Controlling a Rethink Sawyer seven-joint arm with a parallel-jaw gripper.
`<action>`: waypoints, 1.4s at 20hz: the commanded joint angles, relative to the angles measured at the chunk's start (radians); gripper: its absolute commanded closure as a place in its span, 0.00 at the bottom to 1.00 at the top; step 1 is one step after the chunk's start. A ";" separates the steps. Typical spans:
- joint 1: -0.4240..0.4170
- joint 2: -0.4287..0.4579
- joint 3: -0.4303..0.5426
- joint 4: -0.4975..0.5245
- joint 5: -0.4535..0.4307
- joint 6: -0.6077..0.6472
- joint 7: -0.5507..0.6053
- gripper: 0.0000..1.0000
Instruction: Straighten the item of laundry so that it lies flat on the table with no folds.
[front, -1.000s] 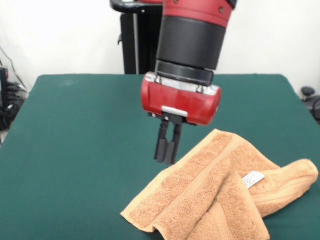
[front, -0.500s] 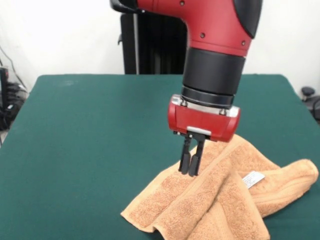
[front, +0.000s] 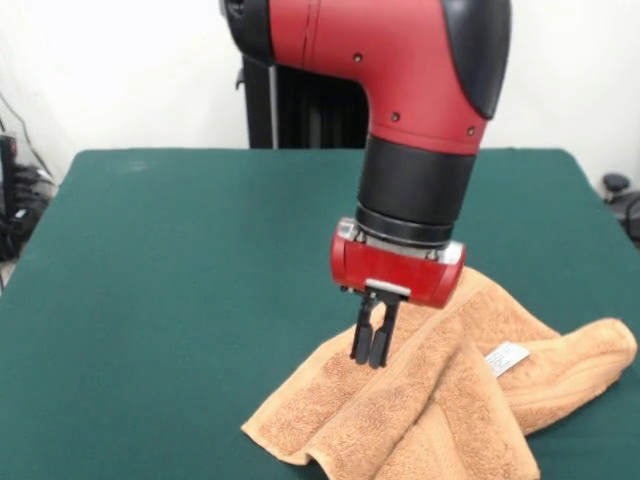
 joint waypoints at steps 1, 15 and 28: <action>-0.007 0.028 0.109 0.058 0.001 -0.057 0.118 1.00; 0.000 0.111 0.106 0.005 0.011 -0.119 0.134 1.00; 0.023 0.184 0.066 -0.067 0.030 -0.112 0.145 1.00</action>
